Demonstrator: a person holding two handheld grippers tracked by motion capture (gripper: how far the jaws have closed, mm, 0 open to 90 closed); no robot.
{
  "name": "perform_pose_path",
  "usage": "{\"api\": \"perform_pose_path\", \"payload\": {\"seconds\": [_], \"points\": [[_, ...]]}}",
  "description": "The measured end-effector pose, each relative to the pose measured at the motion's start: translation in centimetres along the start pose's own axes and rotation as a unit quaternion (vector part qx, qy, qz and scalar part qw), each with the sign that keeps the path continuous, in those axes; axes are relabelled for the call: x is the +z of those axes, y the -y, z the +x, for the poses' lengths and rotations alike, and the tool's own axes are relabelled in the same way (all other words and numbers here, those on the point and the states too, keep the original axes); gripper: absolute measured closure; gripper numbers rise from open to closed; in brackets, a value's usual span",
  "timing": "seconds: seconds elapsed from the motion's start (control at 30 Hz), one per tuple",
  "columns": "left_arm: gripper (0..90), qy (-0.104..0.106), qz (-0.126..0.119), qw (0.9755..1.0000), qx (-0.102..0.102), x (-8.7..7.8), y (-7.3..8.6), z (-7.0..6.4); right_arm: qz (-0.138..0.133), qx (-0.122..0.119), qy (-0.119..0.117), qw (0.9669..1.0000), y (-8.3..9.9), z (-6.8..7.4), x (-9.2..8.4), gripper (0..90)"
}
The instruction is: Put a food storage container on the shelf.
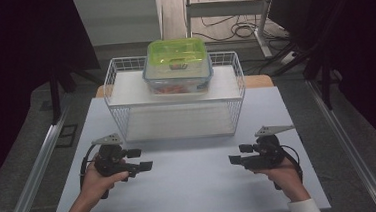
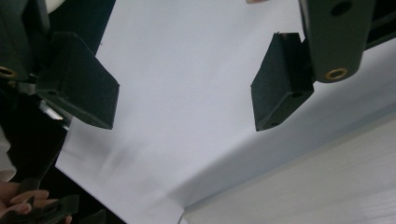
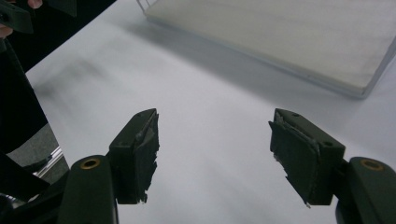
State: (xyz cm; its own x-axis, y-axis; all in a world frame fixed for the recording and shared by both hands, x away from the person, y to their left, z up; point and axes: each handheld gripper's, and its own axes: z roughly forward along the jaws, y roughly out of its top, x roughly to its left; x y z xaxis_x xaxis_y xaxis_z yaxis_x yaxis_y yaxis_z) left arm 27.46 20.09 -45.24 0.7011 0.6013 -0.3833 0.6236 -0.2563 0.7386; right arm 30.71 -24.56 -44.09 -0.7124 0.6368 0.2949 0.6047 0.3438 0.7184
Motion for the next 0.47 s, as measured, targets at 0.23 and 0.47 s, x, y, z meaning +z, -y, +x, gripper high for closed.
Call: {"api": "perform_pose_path", "payload": {"seconds": [0.23,0.47], "points": [[22.5,-0.004,0.001,1.0,-0.005,0.13,0.46,0.12,0.004,0.0,0.003,1.0,0.4,-0.09,0.59,31.8],[19.8,-0.014,0.002,0.9999,-0.001,0.23,0.75,0.15,-0.02,0.002,0.013,0.9997,0.98,-0.26,-0.01,27.6]]}}
